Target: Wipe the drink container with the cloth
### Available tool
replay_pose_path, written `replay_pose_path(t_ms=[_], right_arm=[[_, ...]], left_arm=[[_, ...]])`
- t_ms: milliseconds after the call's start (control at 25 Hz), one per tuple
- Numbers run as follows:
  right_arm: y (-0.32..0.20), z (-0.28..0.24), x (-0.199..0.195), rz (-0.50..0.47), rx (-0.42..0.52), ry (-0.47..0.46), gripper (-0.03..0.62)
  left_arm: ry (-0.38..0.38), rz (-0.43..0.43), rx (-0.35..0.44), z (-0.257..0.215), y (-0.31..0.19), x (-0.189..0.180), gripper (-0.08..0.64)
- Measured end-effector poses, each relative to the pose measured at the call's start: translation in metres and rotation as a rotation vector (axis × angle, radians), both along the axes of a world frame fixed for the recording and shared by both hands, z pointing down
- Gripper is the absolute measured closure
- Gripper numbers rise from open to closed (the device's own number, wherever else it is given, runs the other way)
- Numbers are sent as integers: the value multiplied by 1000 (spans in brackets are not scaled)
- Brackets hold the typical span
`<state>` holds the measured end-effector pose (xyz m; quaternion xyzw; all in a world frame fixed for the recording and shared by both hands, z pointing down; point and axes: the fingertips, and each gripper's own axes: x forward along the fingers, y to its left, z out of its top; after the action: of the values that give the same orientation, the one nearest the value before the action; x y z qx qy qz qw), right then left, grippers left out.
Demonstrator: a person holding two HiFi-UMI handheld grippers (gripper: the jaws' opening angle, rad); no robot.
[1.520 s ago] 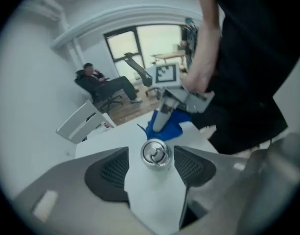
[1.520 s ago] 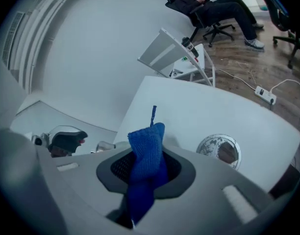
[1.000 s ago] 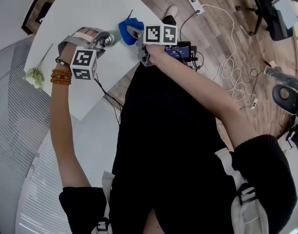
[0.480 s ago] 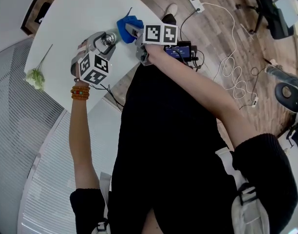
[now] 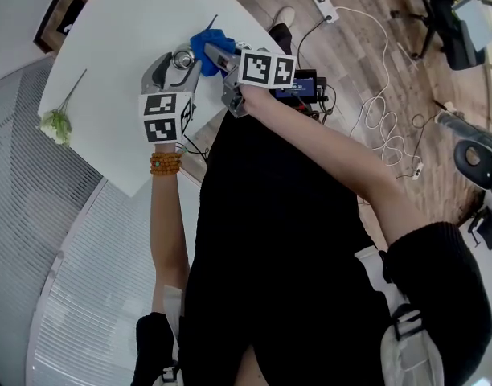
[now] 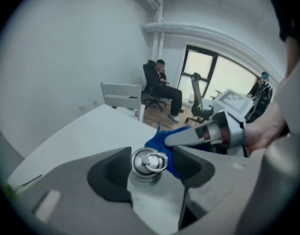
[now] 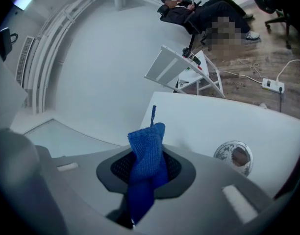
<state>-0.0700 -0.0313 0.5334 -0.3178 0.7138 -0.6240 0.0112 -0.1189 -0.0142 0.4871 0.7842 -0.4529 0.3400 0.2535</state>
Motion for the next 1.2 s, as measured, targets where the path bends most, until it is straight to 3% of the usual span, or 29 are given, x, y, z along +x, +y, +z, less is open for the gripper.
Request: replay_pose_path(t_ms=[80,200,280,400,480,680,1000,1200], right_arm=[[-2,-8,2,25,10,-39,505],[-4,-22,0,54,31,-104,505],[-3,-25,-6,49,36,-126,505],[0,-17,-13,41,21,-116,505],[-1,-13,-14,45,12,-108,505],[-2,-7,-13,30,20,-84,505],[-3,-1,-12,1,41,-37,503],[-2,2,-11,-11,57,6,503]], left_arm=[[71,46,52,-19,-5,-2,288],[45,140,111,-32,-8,-14,303],[13,242,90,-24,-1,-17,354],[-51,417,25,-3,13,-9,370],[-75,471,2,1,14,-2,380],[-90,518,-34,3,13,2,379],[-52,481,-39,0,10,4,385],[-92,484,-47,2,12,5,383]])
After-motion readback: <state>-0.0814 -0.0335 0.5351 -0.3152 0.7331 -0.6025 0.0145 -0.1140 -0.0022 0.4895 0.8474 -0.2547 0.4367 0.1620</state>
